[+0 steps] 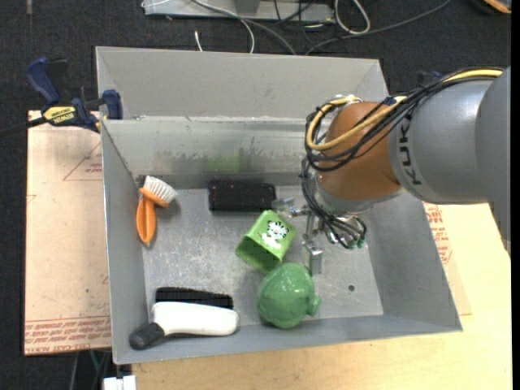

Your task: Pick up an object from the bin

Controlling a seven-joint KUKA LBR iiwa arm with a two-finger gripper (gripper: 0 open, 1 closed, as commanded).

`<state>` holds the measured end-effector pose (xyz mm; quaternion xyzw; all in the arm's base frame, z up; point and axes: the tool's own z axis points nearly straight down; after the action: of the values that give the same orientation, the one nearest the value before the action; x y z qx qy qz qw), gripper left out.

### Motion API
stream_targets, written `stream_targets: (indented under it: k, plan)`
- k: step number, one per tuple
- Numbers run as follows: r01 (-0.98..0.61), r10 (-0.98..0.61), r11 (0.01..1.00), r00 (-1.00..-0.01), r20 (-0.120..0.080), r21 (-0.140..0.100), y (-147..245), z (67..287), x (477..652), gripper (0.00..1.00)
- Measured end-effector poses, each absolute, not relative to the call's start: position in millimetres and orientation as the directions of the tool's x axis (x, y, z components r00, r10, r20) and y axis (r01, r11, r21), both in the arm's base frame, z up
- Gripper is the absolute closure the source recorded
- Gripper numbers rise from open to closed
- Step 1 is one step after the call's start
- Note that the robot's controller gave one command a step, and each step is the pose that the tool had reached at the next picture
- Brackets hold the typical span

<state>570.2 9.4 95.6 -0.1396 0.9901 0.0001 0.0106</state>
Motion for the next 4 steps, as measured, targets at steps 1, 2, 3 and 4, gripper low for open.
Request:
stream_targets:
  k: [1,2,3,4]
  plan:
    - [-0.333,-0.333,0.943,-0.943,-0.019,-0.008,3.9,82.6,572.2,0.00]
    - [-0.331,-0.331,0.944,-0.943,-0.019,-0.011,14.5,77.0,569.5,0.00]
    - [-0.390,-0.390,0.921,-0.921,-0.020,-0.007,23.9,104.5,599.3,0.00]
    - [-0.609,-0.610,0.793,-0.793,-0.017,-0.011,49.2,92.9,601.6,0.00]
